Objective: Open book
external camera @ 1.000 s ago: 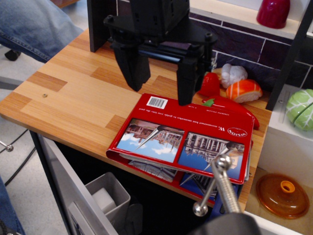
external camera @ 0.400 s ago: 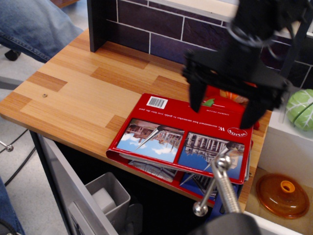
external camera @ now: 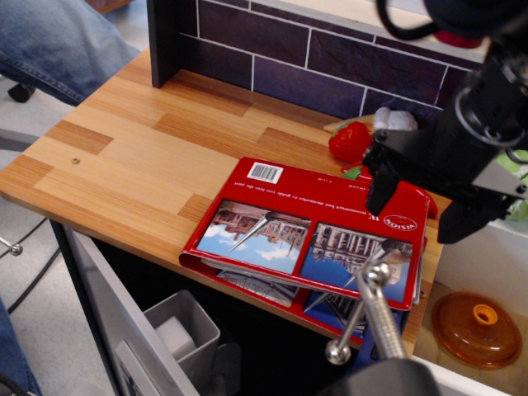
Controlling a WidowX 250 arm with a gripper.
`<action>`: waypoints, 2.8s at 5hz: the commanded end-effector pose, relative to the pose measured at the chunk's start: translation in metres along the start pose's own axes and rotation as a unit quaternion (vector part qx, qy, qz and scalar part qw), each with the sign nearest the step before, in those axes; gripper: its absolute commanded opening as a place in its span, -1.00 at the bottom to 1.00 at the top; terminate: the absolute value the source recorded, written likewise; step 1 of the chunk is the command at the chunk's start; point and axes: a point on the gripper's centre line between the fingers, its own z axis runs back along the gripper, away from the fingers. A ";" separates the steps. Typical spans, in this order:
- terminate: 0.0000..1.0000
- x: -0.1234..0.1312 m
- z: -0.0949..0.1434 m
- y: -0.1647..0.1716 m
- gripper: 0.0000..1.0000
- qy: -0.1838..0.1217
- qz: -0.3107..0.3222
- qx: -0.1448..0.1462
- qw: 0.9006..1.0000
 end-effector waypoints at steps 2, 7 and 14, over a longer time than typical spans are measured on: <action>-1.00 0.020 -0.012 -0.022 1.00 -0.013 0.012 0.053 0.998; -1.00 0.025 -0.017 0.033 1.00 0.015 -0.019 0.105 0.994; -1.00 0.091 0.062 0.321 1.00 0.086 -0.026 0.032 0.995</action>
